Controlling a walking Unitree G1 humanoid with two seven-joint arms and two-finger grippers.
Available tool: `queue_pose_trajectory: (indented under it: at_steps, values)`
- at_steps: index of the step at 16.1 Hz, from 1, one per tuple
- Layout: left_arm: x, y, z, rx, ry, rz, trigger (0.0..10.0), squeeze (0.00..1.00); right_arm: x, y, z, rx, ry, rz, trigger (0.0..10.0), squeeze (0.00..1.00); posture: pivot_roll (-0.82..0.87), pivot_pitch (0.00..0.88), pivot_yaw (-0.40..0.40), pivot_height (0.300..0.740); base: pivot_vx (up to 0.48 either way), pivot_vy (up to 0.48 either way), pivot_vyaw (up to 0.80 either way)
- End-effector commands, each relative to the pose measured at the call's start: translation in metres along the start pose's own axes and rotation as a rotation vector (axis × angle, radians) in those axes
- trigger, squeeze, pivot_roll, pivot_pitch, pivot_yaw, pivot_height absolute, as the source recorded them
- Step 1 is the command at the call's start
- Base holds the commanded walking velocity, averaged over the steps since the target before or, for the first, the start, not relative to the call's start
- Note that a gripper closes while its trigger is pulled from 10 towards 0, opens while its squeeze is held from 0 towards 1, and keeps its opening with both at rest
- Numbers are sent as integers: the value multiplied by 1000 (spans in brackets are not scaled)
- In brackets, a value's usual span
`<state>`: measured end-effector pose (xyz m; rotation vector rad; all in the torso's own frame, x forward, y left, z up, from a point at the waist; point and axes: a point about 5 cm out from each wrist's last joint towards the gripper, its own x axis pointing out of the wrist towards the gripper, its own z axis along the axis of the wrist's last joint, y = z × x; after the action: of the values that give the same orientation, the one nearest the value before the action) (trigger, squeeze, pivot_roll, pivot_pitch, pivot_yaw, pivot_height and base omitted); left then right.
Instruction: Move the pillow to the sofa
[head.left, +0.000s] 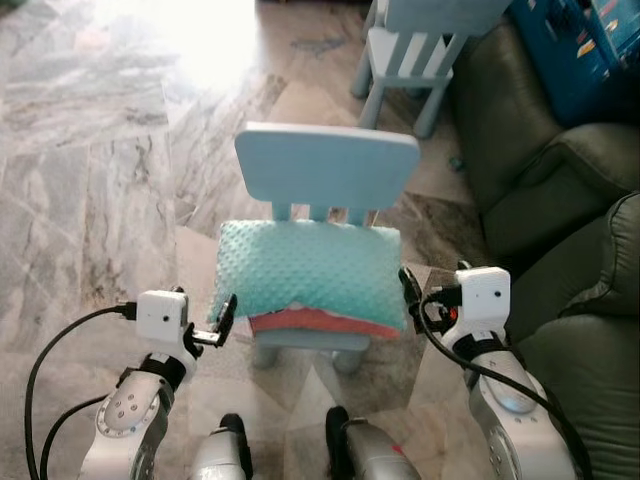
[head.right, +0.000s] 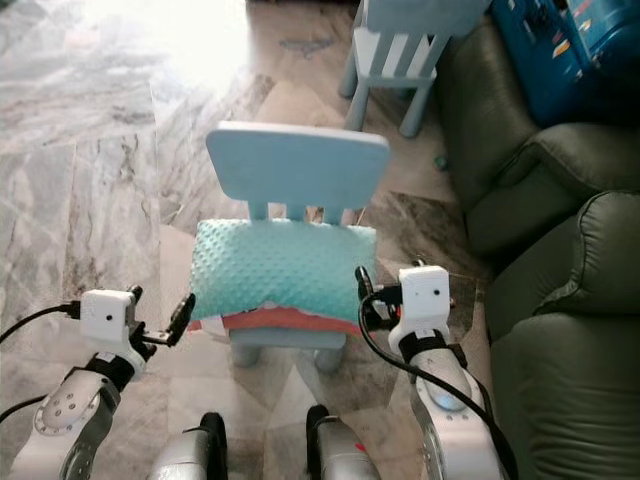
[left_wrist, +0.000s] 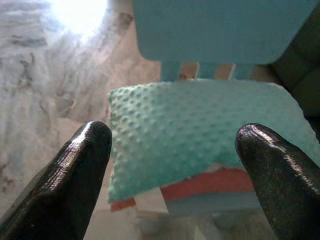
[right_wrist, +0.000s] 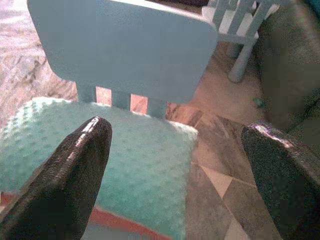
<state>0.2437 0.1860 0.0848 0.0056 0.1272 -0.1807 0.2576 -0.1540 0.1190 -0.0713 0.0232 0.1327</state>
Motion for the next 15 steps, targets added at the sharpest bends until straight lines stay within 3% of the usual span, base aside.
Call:
queue_pose_trajectory:
  at_steps: [1,13,15]
  values:
    - [-4,-1,-2,4,17,-3,10000,0,-5,-1,-1,1,14,-6,10000,0,-35,363,-42,740,0,0,0]
    - [-1,-2,0,7,22,-9,10000,0,-4,3,-1,6,21,2,10000,0,-34,359,-37,740,0,0,0]
    - [0,-2,0,7,23,-10,10000,0,-4,3,0,7,19,3,10000,0,-35,359,-37,720,0,0,0]
